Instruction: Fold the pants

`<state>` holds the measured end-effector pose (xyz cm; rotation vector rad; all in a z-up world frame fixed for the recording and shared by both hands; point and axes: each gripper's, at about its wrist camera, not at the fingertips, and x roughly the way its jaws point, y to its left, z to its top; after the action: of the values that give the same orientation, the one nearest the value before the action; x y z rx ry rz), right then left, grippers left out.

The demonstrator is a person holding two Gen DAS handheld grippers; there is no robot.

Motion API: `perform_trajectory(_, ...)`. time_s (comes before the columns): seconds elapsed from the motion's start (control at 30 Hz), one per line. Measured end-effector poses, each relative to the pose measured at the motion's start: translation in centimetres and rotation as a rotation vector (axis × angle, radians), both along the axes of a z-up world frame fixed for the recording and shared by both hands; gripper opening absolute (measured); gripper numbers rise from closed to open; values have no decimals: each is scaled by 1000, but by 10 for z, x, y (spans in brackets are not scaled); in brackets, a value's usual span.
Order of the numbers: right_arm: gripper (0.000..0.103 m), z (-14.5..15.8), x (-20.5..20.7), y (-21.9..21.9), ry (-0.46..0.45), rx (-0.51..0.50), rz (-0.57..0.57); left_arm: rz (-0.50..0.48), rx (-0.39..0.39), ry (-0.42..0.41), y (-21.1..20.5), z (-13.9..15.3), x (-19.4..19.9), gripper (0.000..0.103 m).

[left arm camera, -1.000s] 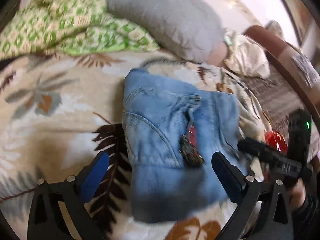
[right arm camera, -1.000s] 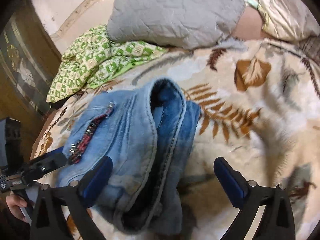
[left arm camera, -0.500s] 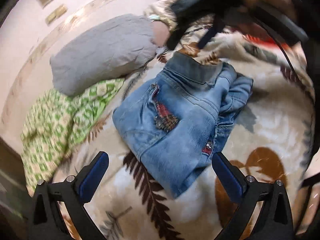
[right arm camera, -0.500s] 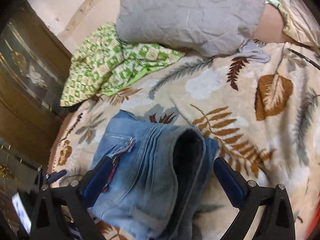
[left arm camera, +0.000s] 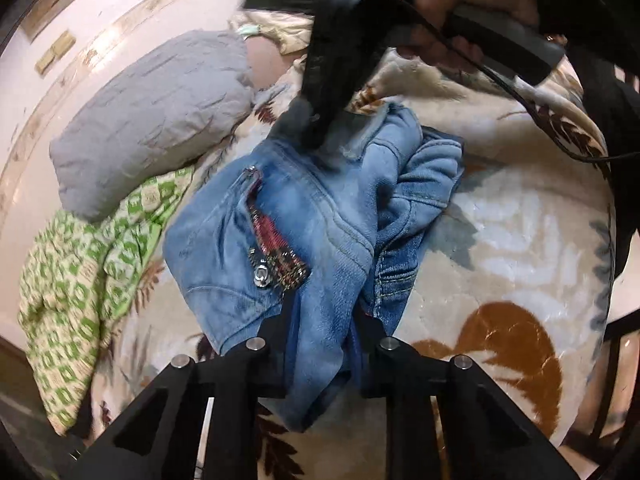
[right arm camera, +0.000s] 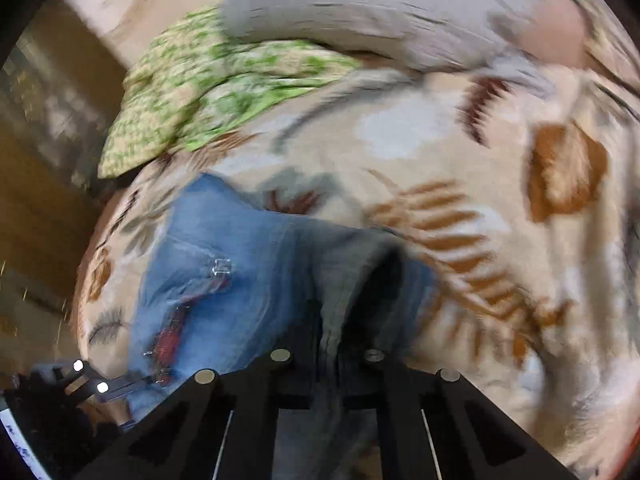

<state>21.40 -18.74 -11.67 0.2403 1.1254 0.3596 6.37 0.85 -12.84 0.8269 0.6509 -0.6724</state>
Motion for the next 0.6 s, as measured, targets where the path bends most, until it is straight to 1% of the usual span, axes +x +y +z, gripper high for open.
perform_trajectory(0.07,8,2,-1,-1,-8,46,-15,8,0,-9,-2,0,0,22)
perform_trajectory(0.1,12,4,-3,-2,-7,86,-17,16,-10,-11,-2,2,0,28)
perform_trajectory(0.13,14,6,-4,-3,2,120,-19,23,-32,18,0,5,0,50)
perform_trajectory(0.17,19,10,-9,-5,15,156,-17,30,-67,79,4,12,2,67)
perform_trajectory(0.2,42,15,-16,-8,14,185,-4,52,-116,121,10,20,3,92)
perform_trajectory(0.23,83,20,-24,-10,0,201,9,72,-170,112,17,28,0,95)
perform_trajectory(0.27,97,27,-37,-14,-36,222,13,89,-223,101,26,38,1,95)
perform_trajectory(0.3,101,33,-50,-18,-79,244,5,121,-269,113,34,48,7,95)
perform_trajectory(0.33,101,37,-62,-21,-108,266,11,162,-320,144,43,56,17,95)
perform_trajectory(0.37,101,38,-71,-25,-115,287,25,193,-361,168,49,61,26,95)
perform_trajectory(0.43,101,37,-85,-31,-125,340,7,327,-473,240,65,71,60,96)
perform_trajectory(0.47,101,34,-88,-32,-117,371,8,401,-527,290,73,71,81,96)
perform_trajectory(0.5,100,29,-91,-30,-102,399,17,453,-562,338,76,70,99,96)
perform_trajectory(0.53,100,26,-92,-27,-94,404,22,517,-599,395,81,66,118,96)
perform_trajectory(0.57,98,23,-94,-23,-96,402,30,562,-624,441,83,60,132,96)
perform_trajectory(0.6,91,21,-94,-19,-101,398,38,617,-648,509,85,51,150,96)
